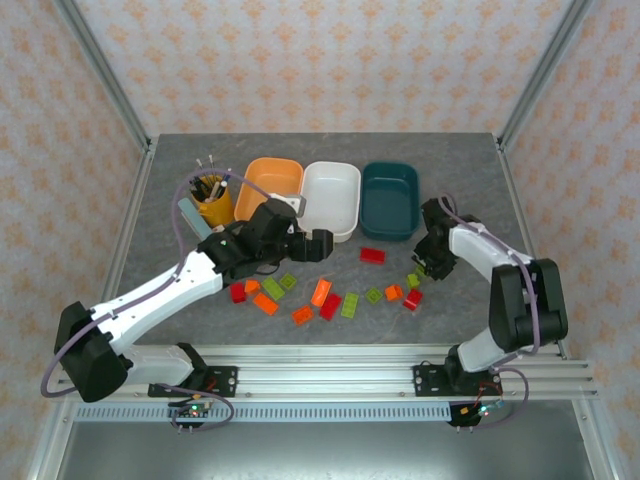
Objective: Sort the legos into containers by color
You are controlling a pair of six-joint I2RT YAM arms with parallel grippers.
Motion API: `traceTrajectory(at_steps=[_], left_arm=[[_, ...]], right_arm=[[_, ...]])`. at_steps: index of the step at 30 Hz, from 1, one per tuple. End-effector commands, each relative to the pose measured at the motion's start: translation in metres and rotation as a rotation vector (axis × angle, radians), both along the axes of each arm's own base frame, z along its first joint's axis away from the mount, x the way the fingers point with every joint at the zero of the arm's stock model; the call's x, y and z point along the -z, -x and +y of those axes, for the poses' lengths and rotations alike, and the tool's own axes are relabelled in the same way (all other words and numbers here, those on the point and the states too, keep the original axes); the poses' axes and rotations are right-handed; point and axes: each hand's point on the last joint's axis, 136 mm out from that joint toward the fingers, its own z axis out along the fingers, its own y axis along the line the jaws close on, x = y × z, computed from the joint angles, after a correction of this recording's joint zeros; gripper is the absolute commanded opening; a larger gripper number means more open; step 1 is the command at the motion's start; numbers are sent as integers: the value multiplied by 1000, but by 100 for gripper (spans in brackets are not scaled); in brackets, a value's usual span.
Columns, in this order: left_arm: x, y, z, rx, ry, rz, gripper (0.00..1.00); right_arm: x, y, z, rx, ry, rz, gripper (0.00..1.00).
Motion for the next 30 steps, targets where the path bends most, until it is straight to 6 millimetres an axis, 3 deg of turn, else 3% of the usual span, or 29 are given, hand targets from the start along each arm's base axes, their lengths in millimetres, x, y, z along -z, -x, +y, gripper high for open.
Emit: traceTrajectory(at_steps=[1,5,9,15,19,25,30], left_arm=[[-32,-8,-7,-20,53,-34,100],[-45,-24,-7,-50,87,-19,100],[-55,-45,-5,-79,121,-6,100],[-60,-79,1,-126,129,14,100],[-51,-97,1,-141,94,48,100],[-34,-109,6,-180,47,95,100],[-24,-105,17,-217,18,120,99]], right_arm=[[-56,-17,-5,-41,62,-132,35],[-92,-46,8,-105,54,-226,36],[-93,-84,25,-163,34,-230,36],[-68,-137,44,-196,24,-175,36],[-44,-163,50,-181,27,-112,36],[-8,-182,58,-134,15,-13,39],[-2,-191,64,-124,12,-1,52]])
